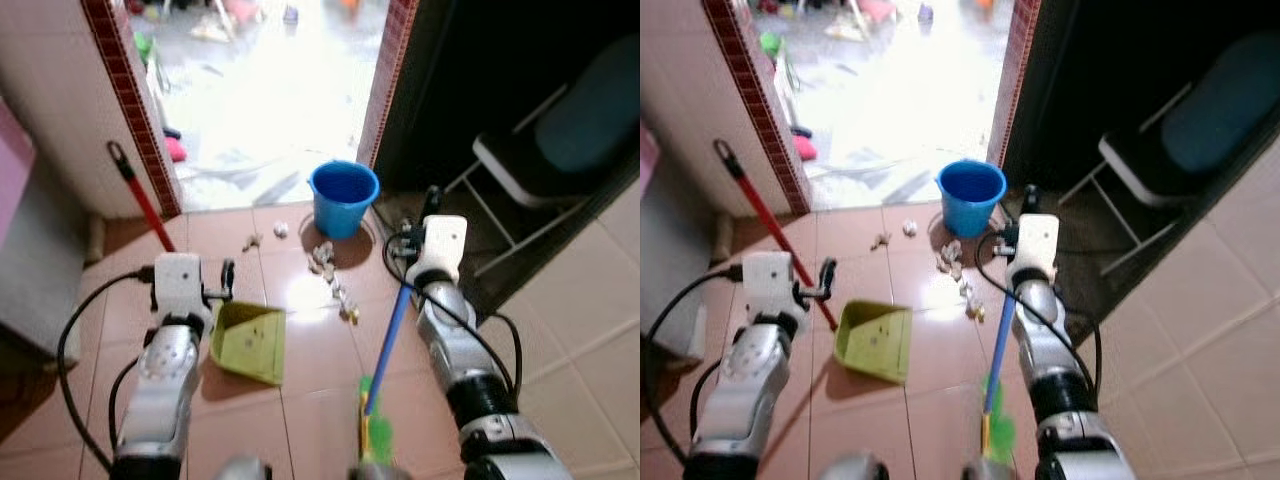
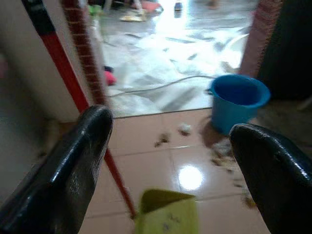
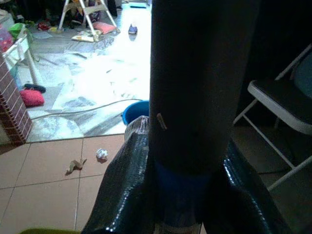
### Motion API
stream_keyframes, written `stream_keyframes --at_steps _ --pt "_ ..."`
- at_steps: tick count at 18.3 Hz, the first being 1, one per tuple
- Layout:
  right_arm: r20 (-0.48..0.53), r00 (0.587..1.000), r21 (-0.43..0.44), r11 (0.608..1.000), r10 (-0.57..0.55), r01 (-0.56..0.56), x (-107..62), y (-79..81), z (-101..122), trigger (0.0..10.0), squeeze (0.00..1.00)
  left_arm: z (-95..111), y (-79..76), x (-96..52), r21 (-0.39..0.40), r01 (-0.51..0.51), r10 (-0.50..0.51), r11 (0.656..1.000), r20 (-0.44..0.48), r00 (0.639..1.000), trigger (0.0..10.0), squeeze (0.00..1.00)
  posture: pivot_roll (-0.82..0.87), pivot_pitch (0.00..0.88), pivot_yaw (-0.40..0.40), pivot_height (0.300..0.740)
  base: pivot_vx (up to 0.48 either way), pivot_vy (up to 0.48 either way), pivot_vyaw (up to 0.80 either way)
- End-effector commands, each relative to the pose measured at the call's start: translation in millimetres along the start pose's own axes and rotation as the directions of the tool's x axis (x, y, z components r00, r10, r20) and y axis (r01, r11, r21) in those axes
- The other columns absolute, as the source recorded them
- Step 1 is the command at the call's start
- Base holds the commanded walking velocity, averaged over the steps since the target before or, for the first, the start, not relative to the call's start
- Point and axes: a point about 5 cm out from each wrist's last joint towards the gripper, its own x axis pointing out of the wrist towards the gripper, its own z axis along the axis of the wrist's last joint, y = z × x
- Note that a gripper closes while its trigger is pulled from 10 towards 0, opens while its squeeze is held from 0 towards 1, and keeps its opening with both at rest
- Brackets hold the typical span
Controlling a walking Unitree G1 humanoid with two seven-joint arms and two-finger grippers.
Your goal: Sweep floor
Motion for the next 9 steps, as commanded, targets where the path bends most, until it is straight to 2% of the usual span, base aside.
stream_keyframes --at_steps 1,3,4,5,8,9 --pt "0.028 0.999 -0.03 0.999 -0.028 0.029 1.0 -14.1 4.0 10.0 0.0 -2.7 -4.0 1.2 0.008 -0.017 0.017 1.0 -0.017 1.0 10.0 0.0 0.04 0.042 -0.055 0.74 0.0 0.0 0.7" --pt "0.025 0.999 -0.023 0.999 -0.027 0.028 1.1 -14.8 2.9 10.0 0.0 -6.5 -3.7 -0.1 -0.018 -0.015 0.014 1.0 -0.033 0.999 10.0 0.0 0.04 0.037 -0.055 0.74 0.0 0.0 0.71" --pt "0.046 0.998 -0.033 0.998 -0.044 0.045 1.7 -17.5 5.5 10.0 0.0 -8.8 -0.8 0.0 -0.031 -0.033 0.031 0.999 -0.045 0.998 10.0 0.0 0.03 0.032 -0.051 0.74 0.0 0.0 0.0" --pt "0.105 0.993 -0.062 0.996 -0.057 0.064 4.3 -22.7 16.1 10.0 0.0 -8.3 2.4 1.0 -0.004 -0.05 0.049 0.999 -0.035 0.998 10.0 0.0 0.03 0.031 -0.05 0.74 0.0 0.0 0.0" --pt "0.287 0.957 -0.256 0.96 -0.04 0.117 12.5 -40.0 53.4 10.0 0.0 1.6 11.8 5.5 0.052 -0.082 0.081 0.995 0.017 0.997 10.0 0.0 0.03 0.036 -0.044 0.74 0.0 0.0 0.0" --pt "0.299 0.954 -0.27 0.956 -0.033 0.118 14.8 -43.5 58.2 10.0 0.0 3.9 15.3 7.5 0.063 -0.092 0.091 0.994 0.028 0.995 10.0 0.0 0.02 0.038 -0.044 0.74 0.0 0.0 0.0"
